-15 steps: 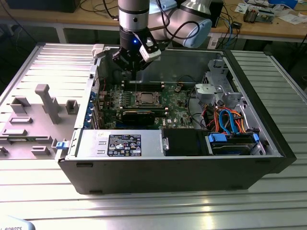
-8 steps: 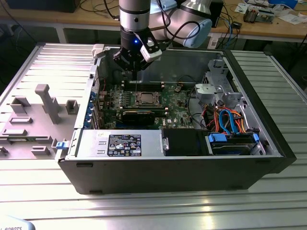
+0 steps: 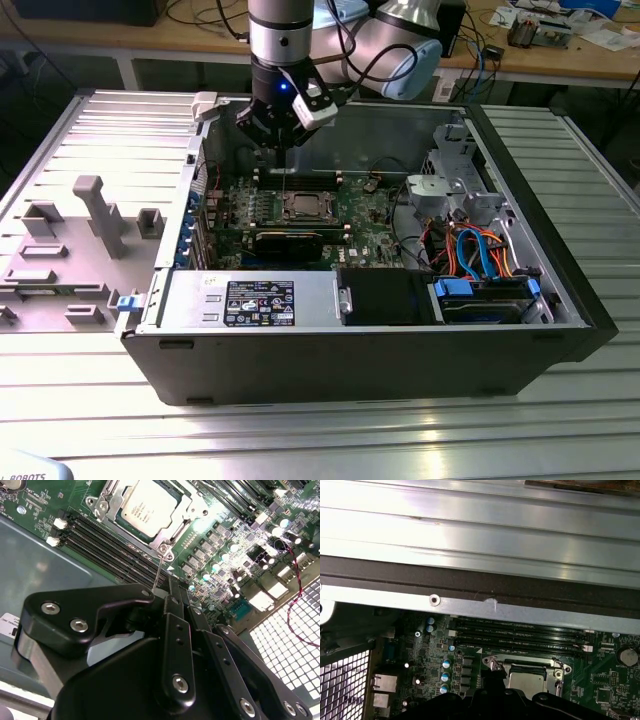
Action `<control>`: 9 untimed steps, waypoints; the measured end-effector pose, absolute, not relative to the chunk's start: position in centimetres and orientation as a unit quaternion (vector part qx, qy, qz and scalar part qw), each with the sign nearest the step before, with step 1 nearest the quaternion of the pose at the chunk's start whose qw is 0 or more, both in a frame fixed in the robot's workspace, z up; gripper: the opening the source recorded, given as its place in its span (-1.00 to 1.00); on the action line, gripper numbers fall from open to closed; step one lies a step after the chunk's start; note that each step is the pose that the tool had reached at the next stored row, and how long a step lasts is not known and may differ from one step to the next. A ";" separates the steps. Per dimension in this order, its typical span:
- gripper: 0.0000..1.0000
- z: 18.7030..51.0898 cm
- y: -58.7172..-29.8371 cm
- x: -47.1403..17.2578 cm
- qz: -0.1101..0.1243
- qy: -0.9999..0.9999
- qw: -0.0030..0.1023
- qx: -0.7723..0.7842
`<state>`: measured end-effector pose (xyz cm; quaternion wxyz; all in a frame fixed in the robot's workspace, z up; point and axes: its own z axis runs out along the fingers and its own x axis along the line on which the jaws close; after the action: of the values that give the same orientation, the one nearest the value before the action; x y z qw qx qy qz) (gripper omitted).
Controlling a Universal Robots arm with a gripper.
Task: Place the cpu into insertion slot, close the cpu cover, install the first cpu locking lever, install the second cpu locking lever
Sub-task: 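Install the first cpu locking lever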
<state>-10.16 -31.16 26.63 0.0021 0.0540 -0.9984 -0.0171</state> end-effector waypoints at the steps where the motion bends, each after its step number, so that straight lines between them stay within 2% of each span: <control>1: -0.79 26.6 -31.2 -10.1 -0.017 -0.998 0.002 0.054; 9: -0.79 26.6 -31.2 -9.3 -0.017 -0.998 0.002 0.054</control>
<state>-9.27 -31.16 26.57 0.0021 0.0541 -0.9984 -0.0171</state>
